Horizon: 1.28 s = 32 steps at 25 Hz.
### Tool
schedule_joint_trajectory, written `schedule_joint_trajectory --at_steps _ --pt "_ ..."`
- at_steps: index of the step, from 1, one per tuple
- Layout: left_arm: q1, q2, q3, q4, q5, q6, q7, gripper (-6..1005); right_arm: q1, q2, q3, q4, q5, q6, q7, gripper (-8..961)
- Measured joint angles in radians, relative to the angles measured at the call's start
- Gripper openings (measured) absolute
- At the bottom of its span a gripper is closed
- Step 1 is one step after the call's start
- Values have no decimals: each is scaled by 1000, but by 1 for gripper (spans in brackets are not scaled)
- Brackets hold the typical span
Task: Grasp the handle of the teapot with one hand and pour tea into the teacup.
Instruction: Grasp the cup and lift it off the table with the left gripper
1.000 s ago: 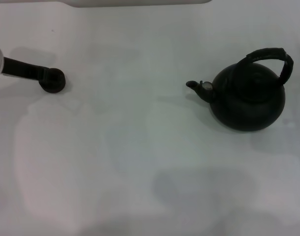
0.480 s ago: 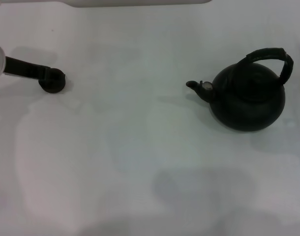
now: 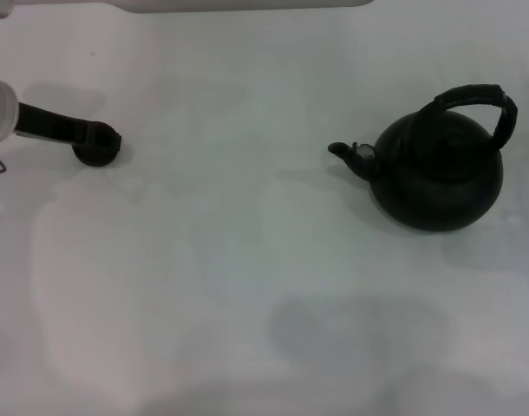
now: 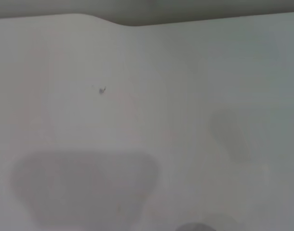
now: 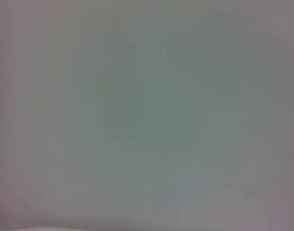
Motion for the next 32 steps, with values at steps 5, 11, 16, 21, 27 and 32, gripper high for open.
schedule_joint_trajectory --at_steps 5,11,16,21,27,32 --pt "0 -1 0 3 0 0 0 713 0 0 0 1 0 0 0 872" --pt "0 -4 -1 8 0 0 0 712 0 0 0 2 0 0 0 872" --pt "0 -6 1 8 0 5 0 711 0 0 0 2 0 0 0 872" --pt "0 -6 1 8 0 23 -2 711 0 0 0 1 0 0 0 872" --pt "0 -4 -1 19 0 42 -3 712 0 0 0 -3 0 0 0 872" --pt "0 -3 0 20 0 47 -3 712 -1 0 0 -3 0 1 0 872"
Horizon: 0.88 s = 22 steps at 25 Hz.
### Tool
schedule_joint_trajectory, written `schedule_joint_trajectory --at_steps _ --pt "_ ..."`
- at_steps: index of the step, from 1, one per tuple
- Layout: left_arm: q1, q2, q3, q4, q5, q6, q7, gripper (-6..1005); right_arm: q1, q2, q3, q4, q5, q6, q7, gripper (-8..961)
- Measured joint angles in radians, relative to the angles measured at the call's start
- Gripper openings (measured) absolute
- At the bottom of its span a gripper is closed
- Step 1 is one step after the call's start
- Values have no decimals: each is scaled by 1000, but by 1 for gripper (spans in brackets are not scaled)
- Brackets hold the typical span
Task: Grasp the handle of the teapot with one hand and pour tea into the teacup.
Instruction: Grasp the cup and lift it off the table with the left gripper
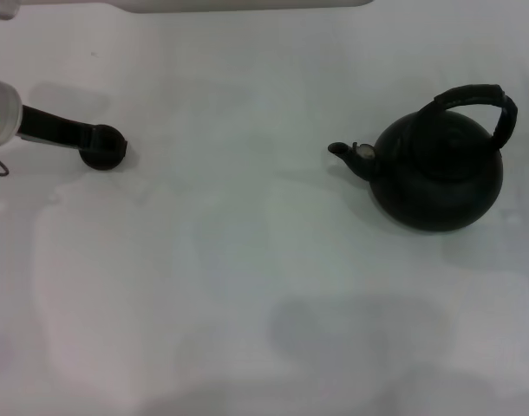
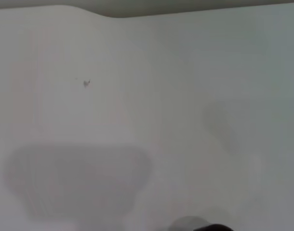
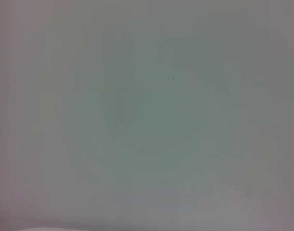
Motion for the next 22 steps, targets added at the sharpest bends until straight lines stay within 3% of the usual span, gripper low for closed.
schedule_joint_trajectory --at_steps 22 --pt "23 -2 -9 53 -1 30 -1 712 -3 0 0 -4 0 1 0 871"
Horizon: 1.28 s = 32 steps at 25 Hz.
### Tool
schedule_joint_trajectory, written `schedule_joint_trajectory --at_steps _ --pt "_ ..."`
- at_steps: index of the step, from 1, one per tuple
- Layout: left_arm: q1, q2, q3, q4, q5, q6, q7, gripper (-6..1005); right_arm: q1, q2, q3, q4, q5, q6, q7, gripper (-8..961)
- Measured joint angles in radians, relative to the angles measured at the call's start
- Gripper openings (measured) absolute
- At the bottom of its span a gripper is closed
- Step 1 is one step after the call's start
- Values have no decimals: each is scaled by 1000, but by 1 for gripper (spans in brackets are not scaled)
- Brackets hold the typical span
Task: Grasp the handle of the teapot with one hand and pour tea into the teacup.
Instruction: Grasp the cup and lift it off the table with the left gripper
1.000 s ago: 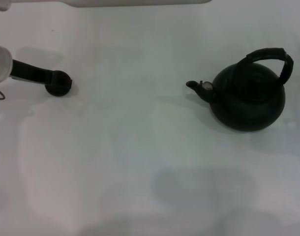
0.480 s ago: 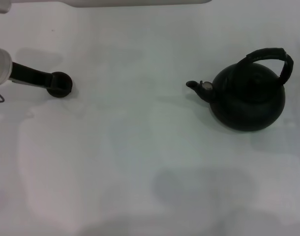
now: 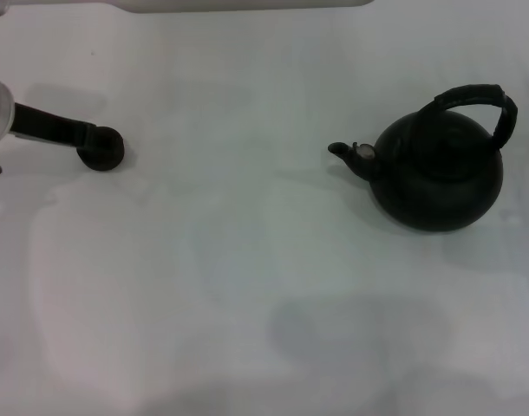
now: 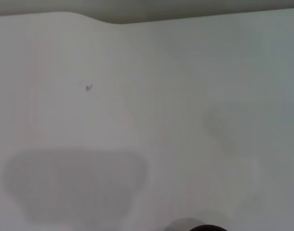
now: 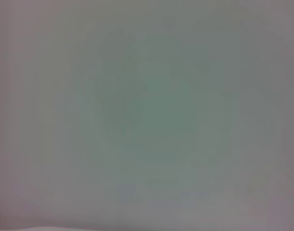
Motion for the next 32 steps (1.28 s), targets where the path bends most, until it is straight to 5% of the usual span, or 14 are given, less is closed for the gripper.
schedule_joint_trajectory --at_steps 24,32 --pt "1 -3 0 -5 -7 -9 36 721 -2 0 0 -1 0 -1 0 871" --pt "1 -3 0 -6 -7 -12 34 832 -2 2 0 -3 0 -1 0 871"
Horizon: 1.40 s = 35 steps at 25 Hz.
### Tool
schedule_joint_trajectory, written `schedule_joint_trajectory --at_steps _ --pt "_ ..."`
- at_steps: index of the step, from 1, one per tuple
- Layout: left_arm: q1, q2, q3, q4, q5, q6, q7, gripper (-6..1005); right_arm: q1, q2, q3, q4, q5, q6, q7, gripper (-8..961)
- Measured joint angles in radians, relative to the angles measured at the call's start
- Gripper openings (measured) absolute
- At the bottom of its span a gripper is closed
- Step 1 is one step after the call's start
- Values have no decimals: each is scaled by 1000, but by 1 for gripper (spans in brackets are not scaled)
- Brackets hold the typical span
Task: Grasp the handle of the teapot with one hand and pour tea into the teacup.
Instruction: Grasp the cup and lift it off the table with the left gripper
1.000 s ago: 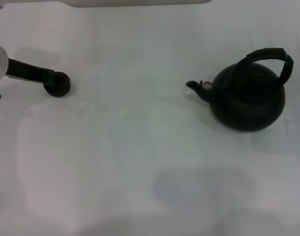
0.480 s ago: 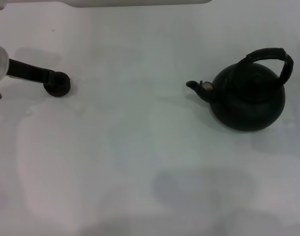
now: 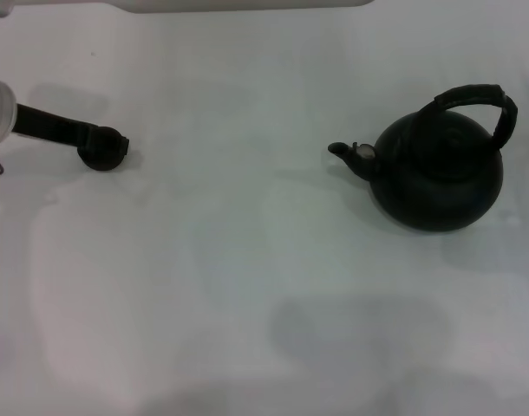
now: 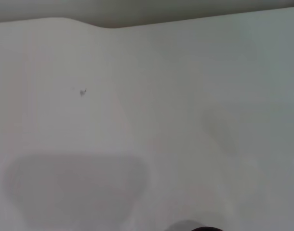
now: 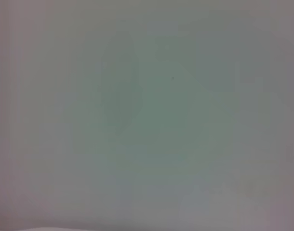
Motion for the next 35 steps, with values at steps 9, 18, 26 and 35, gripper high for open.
schedule_joint_trajectory --at_steps 9,18,26,35 --pt "-1 0 0 -4 4 -19 3 881 -3 0 0 -8 0 -1 1 871" --pt "-11 -4 0 -27 4 -45 19 878 -5 1 -2 -11 0 -1 1 871" --pt "-13 -17 0 -35 4 -60 32 878 -5 2 -1 -11 0 0 2 871" --pt "-24 -18 0 -67 7 -69 33 877 -5 2 0 -11 0 1 2 872"
